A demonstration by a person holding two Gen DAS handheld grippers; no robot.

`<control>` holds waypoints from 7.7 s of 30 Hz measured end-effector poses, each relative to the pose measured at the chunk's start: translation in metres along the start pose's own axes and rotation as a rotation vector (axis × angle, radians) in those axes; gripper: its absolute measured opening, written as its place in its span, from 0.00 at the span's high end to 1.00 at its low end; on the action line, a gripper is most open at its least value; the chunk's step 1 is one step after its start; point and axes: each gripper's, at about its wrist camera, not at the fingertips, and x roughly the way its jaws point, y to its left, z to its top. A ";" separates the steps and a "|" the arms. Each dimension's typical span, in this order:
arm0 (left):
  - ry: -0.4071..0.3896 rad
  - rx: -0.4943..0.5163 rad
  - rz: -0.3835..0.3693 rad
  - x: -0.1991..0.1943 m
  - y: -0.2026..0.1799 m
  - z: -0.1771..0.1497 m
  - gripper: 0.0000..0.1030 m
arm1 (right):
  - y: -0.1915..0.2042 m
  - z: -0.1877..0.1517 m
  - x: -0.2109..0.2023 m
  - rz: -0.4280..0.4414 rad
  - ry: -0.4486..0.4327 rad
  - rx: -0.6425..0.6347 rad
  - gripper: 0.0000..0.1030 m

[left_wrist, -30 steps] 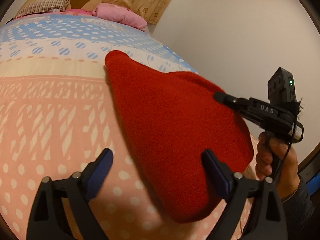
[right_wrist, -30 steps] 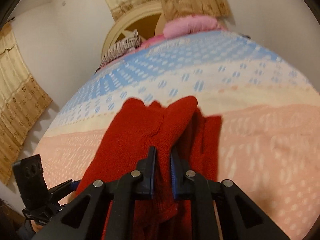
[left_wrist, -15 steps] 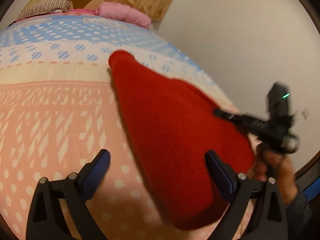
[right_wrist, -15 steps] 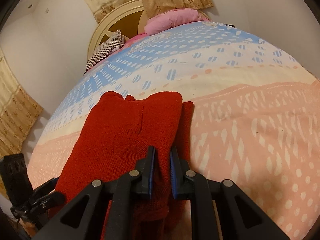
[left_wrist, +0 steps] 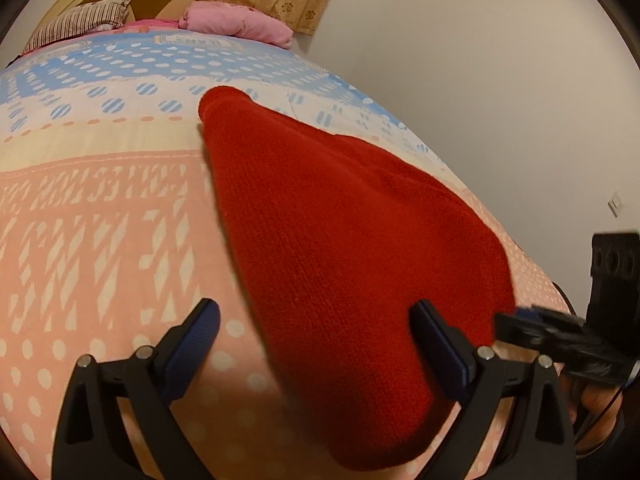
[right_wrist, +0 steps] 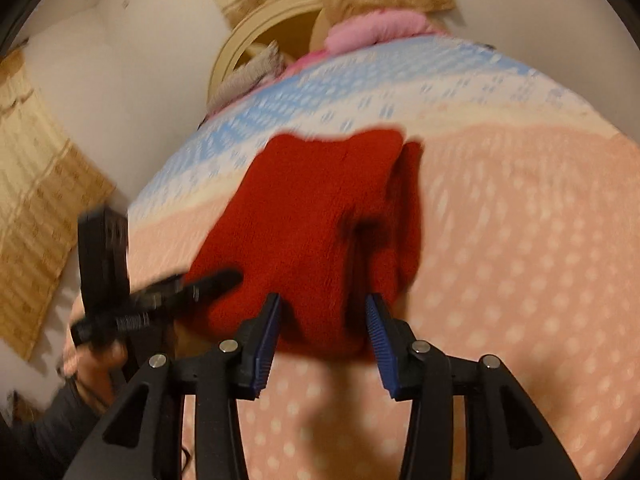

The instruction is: Fold small clothes

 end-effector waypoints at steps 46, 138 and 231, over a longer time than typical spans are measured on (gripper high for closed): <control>-0.011 -0.040 0.091 0.006 0.010 0.002 0.00 | -0.038 0.051 0.038 0.019 -0.017 -0.027 0.45; -0.183 -0.006 0.345 -0.198 0.076 -0.062 0.63 | 0.198 0.080 0.146 0.555 0.046 -0.021 0.77; -0.384 -0.084 0.570 -0.305 0.063 -0.133 0.03 | 0.315 -0.052 -0.058 0.232 -0.300 -0.362 0.40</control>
